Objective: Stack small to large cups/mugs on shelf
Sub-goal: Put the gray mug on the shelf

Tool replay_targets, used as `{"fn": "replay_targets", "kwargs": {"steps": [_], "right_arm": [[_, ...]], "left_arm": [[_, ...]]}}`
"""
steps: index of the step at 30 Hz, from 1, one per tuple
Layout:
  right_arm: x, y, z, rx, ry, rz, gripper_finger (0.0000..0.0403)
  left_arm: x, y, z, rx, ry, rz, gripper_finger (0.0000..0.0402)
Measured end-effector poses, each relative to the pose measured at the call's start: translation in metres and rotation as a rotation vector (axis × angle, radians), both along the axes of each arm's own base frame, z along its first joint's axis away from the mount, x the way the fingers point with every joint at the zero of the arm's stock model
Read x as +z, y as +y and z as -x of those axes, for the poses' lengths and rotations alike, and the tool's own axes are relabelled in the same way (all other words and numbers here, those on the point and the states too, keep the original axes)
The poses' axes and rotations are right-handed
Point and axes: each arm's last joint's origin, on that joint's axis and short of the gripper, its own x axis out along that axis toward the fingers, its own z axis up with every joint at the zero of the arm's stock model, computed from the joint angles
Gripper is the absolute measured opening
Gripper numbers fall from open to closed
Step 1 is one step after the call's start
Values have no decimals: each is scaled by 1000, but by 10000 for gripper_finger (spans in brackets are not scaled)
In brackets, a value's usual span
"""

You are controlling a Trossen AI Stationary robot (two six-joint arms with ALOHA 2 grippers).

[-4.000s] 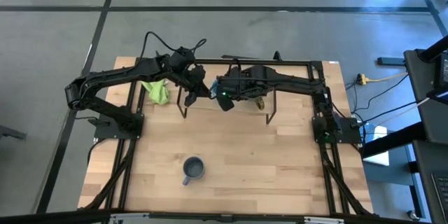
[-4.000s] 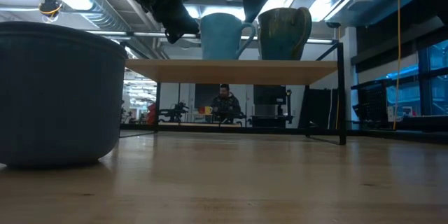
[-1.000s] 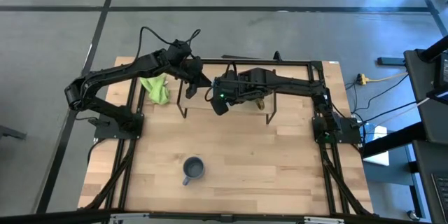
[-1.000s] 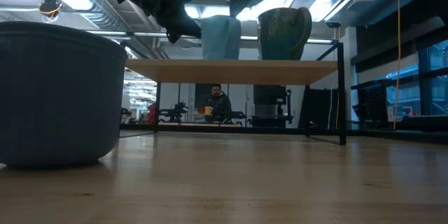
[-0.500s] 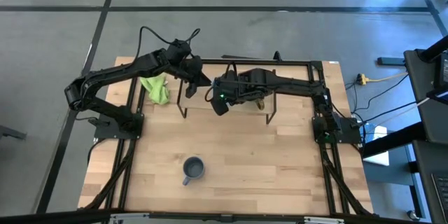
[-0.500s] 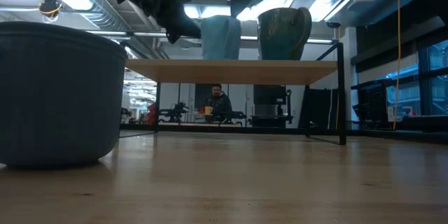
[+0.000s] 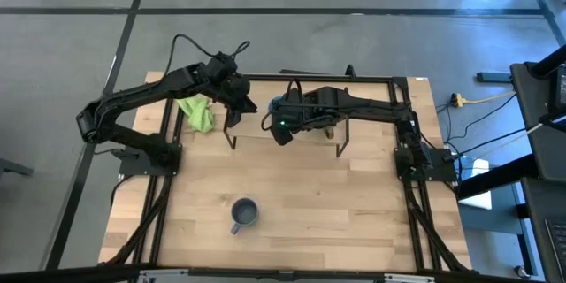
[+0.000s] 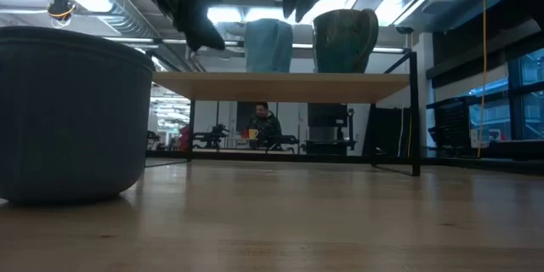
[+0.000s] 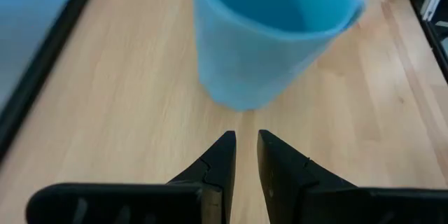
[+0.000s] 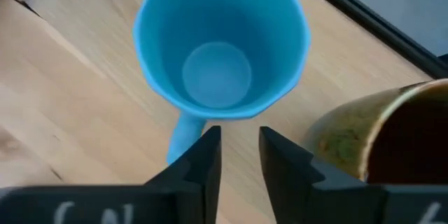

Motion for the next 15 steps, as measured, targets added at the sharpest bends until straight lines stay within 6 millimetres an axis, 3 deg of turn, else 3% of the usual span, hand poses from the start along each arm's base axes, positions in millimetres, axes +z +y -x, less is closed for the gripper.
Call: {"fn": "replay_targets", "kwargs": {"steps": [5,10,12,15], "right_arm": [[15,2,7,6,-55,2,114],[26,26,9,129,-104,17,116],[29,41,8,208,-136,17,116],[29,62,10,275,-132,-11,116]], "left_arm": [[21,-17,13,-17,-73,-16,55],[41,-55,36,-85,-110,-15,55],[41,-73,46,-90,-120,-14,55],[25,-96,63,-52,-85,41,55]]}}
